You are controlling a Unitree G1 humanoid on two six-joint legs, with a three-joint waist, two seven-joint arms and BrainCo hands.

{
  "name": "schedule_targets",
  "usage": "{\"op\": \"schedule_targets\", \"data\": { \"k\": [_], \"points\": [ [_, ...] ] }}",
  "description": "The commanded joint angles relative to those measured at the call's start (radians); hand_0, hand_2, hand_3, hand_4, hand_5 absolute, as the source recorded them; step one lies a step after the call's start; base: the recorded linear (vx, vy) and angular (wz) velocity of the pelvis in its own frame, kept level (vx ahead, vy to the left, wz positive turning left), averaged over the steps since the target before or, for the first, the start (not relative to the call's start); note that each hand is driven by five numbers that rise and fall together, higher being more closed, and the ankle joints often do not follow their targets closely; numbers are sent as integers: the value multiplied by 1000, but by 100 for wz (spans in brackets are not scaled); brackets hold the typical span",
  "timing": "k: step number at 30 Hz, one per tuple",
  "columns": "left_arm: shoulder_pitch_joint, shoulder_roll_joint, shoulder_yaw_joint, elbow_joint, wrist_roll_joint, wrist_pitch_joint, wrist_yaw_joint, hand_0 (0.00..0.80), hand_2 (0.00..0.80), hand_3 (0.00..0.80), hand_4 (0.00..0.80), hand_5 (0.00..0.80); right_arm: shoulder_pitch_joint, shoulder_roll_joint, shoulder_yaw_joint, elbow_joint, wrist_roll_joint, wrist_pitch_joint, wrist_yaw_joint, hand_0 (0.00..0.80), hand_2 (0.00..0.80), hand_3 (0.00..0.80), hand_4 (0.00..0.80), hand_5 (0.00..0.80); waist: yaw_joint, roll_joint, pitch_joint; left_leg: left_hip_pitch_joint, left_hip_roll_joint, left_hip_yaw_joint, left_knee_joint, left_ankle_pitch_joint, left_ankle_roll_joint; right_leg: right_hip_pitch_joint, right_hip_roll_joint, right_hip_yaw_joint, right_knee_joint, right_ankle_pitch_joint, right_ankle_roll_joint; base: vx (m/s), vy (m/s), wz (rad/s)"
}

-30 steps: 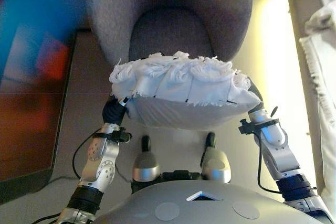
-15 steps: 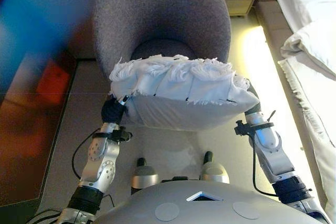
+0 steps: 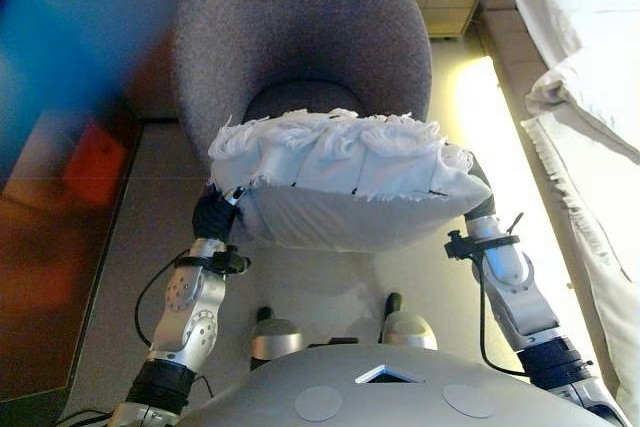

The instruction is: Pick up the cushion and take it to the sofa

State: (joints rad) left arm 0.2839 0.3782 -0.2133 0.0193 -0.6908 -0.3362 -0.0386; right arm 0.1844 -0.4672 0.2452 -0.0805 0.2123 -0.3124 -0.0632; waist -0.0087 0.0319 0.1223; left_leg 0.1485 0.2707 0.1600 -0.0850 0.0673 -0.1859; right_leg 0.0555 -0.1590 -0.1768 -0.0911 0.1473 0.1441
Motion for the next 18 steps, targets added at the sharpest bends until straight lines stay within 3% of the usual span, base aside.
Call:
{"op": "schedule_targets", "data": {
  "k": [1,3,4,5,6,8,10,13,18],
  "points": [
    [-84,25,12,-160,-32,-79,-66,800,800,800,800,800,-78,-11,0,-157,26,-88,-4,800,800,800,800,800,4,-37,33,-60,114,-3,166,87,-15,70,-21,-37,59,-140,-19,-76,-194,-8],
    [-92,12,-6,-149,-29,-77,-100,800,800,800,800,800,-76,-27,-8,-151,34,-91,-13,800,800,800,800,800,-1,-51,44,-94,85,12,249,58,0,65,-24,-63,62,-135,-32,-62,-192,5],
    [-93,7,-13,-145,-28,-78,-112,800,800,800,800,800,-73,-34,-12,-148,38,-96,-12,800,800,800,800,800,1,-54,46,-111,53,-8,280,41,8,64,-25,-66,62,-133,-36,-31,-170,13],
    [-91,3,-15,-150,-25,-81,-116,800,800,800,800,800,-73,-41,-12,-149,45,-101,-9,800,800,800,800,800,10,-57,51,-121,-9,-42,288,-5,26,63,-26,-58,65,-133,-32,-17,-128,8],
    [-85,3,-13,-160,-22,-86,-123,800,800,800,800,800,-71,-45,-11,-156,48,-108,-6,800,800,800,800,800,14,-57,53,-128,-57,-47,278,-40,41,58,-23,-47,69,-136,-30,-21,-91,-3],
    [-101,6,-15,-164,-25,-92,-118,800,800,800,800,800,-79,-40,-2,-158,28,-116,-20,800,800,800,800,800,16,-48,57,-121,-114,-31,209,-83,64,51,-16,-37,69,-138,-23,-55,-2,-6],
    [-125,10,-27,-147,-30,-107,-89,800,800,800,800,800,-99,-28,21,-144,2,-124,-41,800,800,800,800,800,6,-45,56,-98,-113,-37,164,-85,70,39,-12,-16,75,-137,-22,-40,75,-22],
    [-165,2,-46,-134,-30,-118,-50,800,800,800,800,800,-99,-10,30,-151,11,-119,-26,800,800,800,800,800,1,-51,41,-68,-146,-51,112,-83,85,64,0,-14,54,-131,-25,19,45,-19],
    [-187,-19,-70,-122,14,-119,-26,800,800,800,800,800,-97,1,28,-139,-12,-109,-20,800,800,800,800,800,2,-59,7,-24,-143,-46,45,-85,86,92,1,-21,21,-127,-16,38,12,7]
  ]
}}
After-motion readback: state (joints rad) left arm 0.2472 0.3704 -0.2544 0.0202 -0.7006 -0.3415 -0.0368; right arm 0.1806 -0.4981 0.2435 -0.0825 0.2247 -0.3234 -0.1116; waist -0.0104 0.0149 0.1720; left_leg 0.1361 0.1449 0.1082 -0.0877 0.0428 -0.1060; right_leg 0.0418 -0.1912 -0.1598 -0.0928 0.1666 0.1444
